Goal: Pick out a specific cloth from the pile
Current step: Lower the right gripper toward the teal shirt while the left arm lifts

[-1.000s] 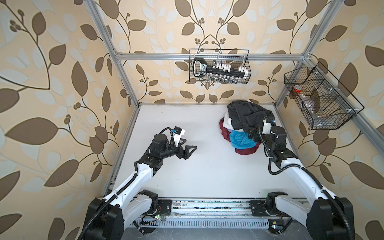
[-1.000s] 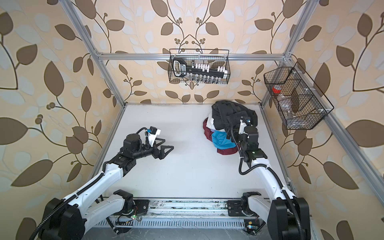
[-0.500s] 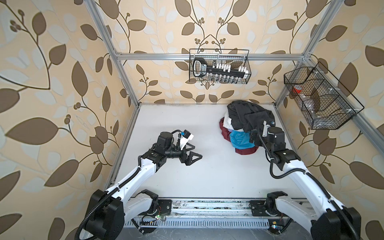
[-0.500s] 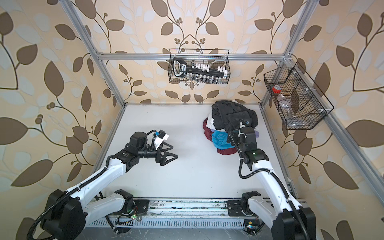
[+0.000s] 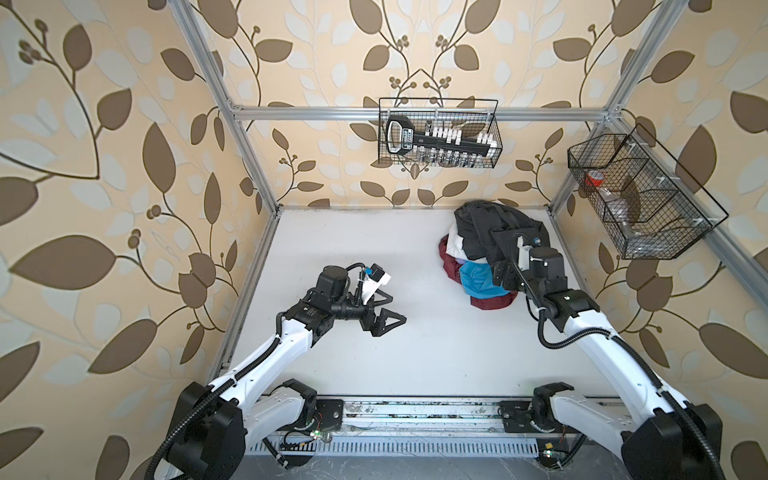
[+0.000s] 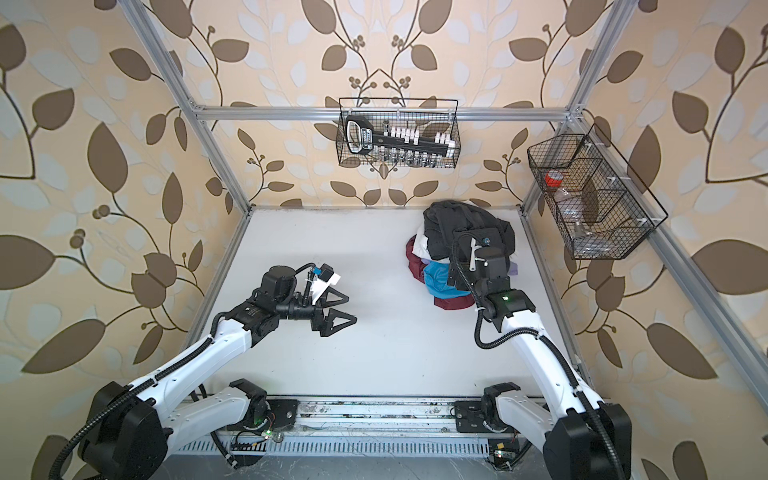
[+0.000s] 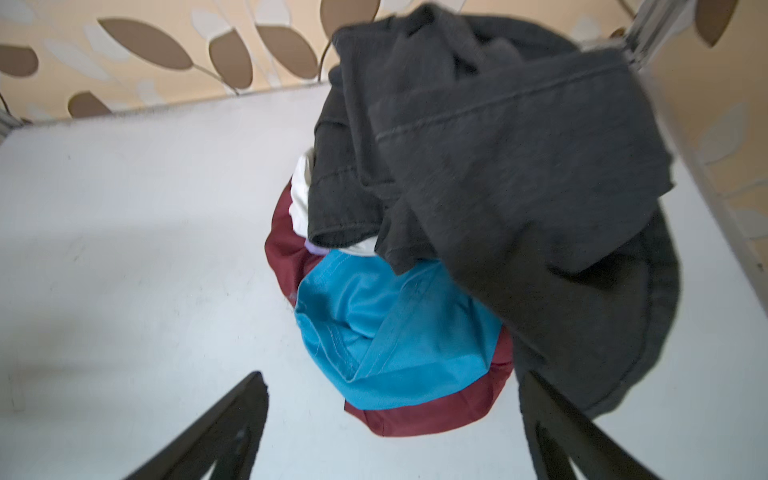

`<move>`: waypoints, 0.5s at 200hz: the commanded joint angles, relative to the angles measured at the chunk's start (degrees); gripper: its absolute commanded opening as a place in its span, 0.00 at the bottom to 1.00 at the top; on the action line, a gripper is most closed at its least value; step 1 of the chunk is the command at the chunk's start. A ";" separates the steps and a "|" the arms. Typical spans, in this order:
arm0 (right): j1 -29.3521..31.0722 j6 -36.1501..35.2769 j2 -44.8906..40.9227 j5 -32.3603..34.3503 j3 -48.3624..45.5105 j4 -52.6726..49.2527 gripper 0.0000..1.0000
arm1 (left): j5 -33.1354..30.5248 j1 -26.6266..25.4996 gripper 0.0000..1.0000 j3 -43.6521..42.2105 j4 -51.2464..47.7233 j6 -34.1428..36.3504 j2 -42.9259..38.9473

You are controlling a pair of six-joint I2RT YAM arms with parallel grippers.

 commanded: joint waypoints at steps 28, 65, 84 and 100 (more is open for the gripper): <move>0.79 -0.86 7.55 -4.35 2.05 -0.77 0.82 | 1.29 -0.83 0.99 2.38 -0.91 1.87 -0.64; 1.26 -0.68 11.78 -3.45 2.91 -0.04 0.80 | 1.38 -0.88 0.99 2.57 -1.39 2.29 -0.20; 1.27 -0.94 14.57 -1.74 3.78 -0.02 0.81 | 1.38 -0.88 0.99 2.62 -1.49 2.36 -0.03; 1.32 -1.22 17.11 -1.02 4.73 0.18 0.83 | 1.30 -0.88 0.99 2.75 -1.64 2.51 0.15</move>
